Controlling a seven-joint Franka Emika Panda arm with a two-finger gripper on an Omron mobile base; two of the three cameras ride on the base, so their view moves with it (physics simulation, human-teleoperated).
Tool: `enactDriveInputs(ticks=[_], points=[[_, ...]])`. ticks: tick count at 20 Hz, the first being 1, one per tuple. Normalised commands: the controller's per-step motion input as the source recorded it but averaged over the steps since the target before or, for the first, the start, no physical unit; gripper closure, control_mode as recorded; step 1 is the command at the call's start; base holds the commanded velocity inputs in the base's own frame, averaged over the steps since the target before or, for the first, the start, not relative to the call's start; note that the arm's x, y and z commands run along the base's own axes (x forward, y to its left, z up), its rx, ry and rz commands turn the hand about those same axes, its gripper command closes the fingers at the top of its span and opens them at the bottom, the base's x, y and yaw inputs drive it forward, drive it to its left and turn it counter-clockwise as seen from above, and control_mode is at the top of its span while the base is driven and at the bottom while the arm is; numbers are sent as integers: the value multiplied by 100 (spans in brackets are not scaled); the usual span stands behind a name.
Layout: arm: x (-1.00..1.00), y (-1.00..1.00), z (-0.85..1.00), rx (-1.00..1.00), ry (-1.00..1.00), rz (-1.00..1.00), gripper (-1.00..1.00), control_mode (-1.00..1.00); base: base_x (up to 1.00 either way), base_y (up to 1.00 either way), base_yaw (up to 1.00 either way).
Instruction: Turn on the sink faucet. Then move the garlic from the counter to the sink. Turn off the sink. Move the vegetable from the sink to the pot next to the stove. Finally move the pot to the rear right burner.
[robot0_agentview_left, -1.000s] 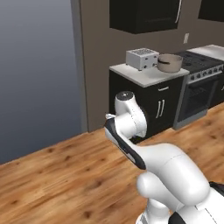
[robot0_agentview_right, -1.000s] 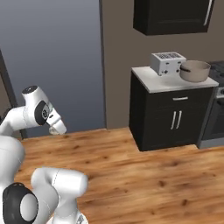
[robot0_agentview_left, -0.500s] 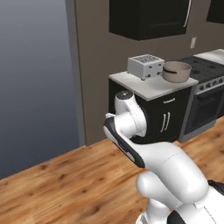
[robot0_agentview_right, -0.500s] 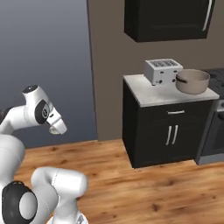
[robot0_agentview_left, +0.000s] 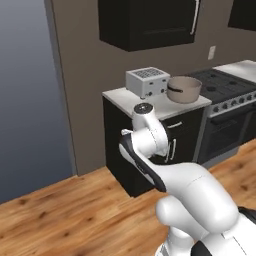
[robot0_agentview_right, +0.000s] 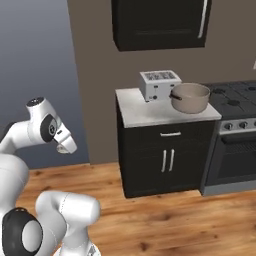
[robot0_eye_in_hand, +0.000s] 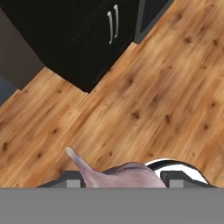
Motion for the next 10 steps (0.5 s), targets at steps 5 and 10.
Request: enactDriveInputs(ticks=[5,10], points=[[0,0,0,0,0,0,100,100,48,-72,15],[0,0,0,0,0,0,100,100,1,-47,4]])
